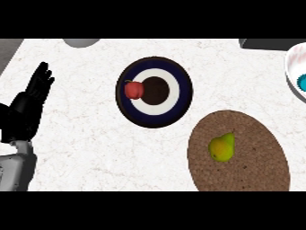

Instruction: Pick the cupcake from the placemat and place it in the bowl

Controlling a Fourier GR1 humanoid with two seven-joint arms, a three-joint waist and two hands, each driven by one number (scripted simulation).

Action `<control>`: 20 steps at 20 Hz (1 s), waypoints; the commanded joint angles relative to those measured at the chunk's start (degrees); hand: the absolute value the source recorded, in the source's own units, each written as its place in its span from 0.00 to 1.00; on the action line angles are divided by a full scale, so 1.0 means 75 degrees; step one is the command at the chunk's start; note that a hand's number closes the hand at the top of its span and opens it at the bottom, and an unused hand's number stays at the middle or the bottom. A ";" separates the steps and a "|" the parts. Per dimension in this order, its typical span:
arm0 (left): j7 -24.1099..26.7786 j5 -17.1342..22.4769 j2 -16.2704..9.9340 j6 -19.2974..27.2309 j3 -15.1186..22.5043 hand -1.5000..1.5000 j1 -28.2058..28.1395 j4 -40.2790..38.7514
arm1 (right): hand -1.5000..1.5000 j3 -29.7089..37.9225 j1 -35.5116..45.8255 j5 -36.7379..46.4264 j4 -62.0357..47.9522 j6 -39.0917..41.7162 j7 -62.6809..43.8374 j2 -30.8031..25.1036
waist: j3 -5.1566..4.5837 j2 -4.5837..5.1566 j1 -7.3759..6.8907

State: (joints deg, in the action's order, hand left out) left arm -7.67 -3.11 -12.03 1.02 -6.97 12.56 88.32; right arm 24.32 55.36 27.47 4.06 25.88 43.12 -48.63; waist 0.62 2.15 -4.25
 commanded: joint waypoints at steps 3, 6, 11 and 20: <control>0.0015 0.0086 -0.0159 0.0014 -0.0243 0.50 0.0095 -0.0013 | 0.00 0.0678 -0.0171 -0.0710 -0.0424 0.1844 -0.0054 -0.0808 | 0.0029 0.0071 0.0065; 0.0081 0.0068 -0.0018 0.0021 -0.0129 0.50 -0.0054 -0.0018 | 0.00 0.0651 -0.0395 -0.0699 -0.0359 0.2222 -0.0259 -0.1105 | 0.0036 0.0067 0.0100; 0.0152 0.0045 -0.0074 0.0059 -0.0199 0.50 0.0023 -0.0040 | 0.00 0.0897 -0.0477 -0.0975 -0.0299 0.2604 -0.0632 -0.1322 | 0.0070 0.0097 0.0126; 0.0104 0.0178 -0.0049 -0.0018 -0.0251 0.50 -0.0081 -0.0094 | 0.00 0.1434 -0.0450 -0.1595 -0.0124 0.3611 -0.1361 -0.1582 | 0.0103 0.0043 0.0213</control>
